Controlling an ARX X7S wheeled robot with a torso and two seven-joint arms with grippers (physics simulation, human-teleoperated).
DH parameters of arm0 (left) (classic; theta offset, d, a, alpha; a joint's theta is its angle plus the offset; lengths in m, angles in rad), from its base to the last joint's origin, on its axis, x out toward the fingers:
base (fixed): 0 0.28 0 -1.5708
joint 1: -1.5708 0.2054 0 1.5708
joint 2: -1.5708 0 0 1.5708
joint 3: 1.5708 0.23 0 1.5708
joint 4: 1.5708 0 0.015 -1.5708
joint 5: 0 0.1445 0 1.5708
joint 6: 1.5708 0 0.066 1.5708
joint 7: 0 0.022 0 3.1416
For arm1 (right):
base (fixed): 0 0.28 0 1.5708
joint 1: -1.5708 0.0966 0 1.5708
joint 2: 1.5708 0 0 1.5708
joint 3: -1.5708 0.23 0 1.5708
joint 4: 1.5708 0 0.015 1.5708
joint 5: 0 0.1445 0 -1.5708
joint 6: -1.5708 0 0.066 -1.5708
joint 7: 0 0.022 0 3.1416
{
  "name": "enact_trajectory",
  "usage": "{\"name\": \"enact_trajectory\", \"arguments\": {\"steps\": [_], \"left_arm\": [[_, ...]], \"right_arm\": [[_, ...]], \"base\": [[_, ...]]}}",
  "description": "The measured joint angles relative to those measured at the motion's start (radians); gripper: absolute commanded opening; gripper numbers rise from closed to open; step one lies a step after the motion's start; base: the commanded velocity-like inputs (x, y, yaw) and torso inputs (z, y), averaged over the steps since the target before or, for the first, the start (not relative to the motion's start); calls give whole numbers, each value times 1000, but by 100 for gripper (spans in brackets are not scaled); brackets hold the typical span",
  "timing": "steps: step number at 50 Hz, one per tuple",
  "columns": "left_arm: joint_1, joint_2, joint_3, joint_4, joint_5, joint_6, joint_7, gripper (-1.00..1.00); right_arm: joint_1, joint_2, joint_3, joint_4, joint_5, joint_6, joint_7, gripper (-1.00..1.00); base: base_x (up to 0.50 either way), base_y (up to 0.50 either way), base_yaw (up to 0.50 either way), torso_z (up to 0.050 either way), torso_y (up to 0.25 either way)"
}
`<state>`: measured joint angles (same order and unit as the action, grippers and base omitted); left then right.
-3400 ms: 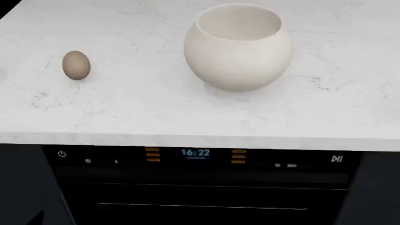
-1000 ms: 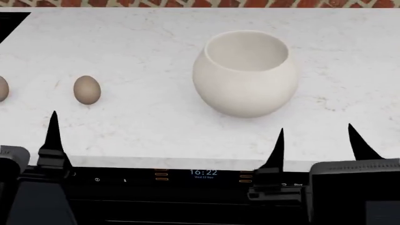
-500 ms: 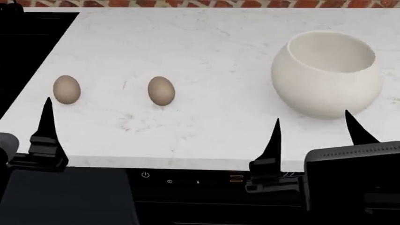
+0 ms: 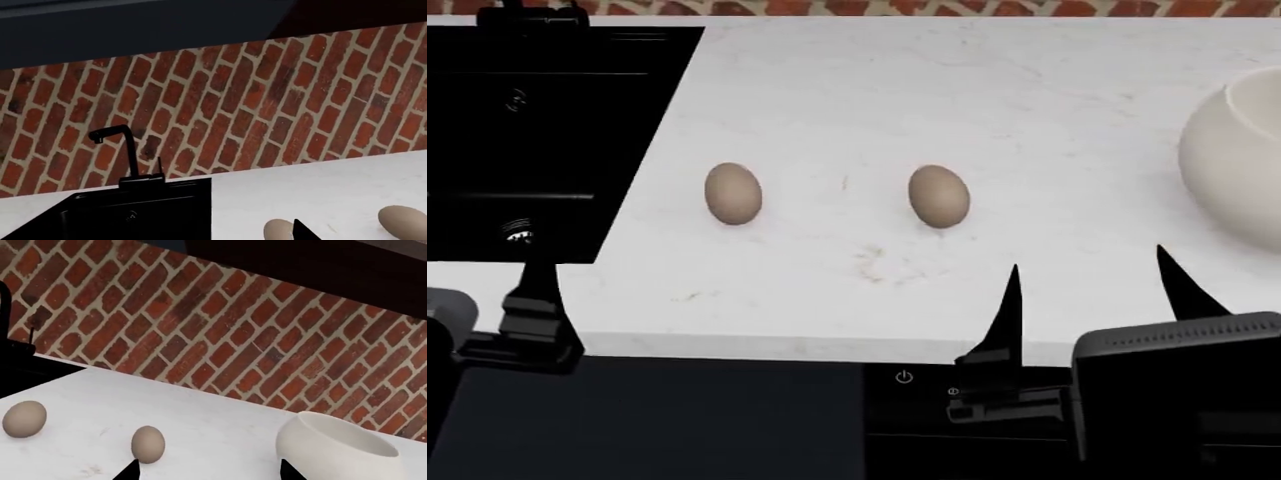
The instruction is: Place the eggs and milk next to the bowl.
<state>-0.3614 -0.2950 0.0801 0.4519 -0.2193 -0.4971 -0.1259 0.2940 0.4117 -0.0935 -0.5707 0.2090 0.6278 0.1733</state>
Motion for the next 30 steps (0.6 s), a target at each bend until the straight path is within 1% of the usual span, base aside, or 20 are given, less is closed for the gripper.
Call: {"name": "enact_trajectory", "arguments": {"steps": [13,26,30], "left_arm": [[4,-2,18,0,-1,4,-1,100],[5,-7,34,2,0,7,-3,100],[5,-7,40,2,-1,8,-3,100]], "right_arm": [[-16,2,6,1,9,-11,-1,100],[-31,2,25,-10,24,-15,6,100],[-35,3,32,-18,29,-11,8,100]], "base": [[0,473,0,0,0],[0,0,0,0,0],[244,0,0,0,0]]}}
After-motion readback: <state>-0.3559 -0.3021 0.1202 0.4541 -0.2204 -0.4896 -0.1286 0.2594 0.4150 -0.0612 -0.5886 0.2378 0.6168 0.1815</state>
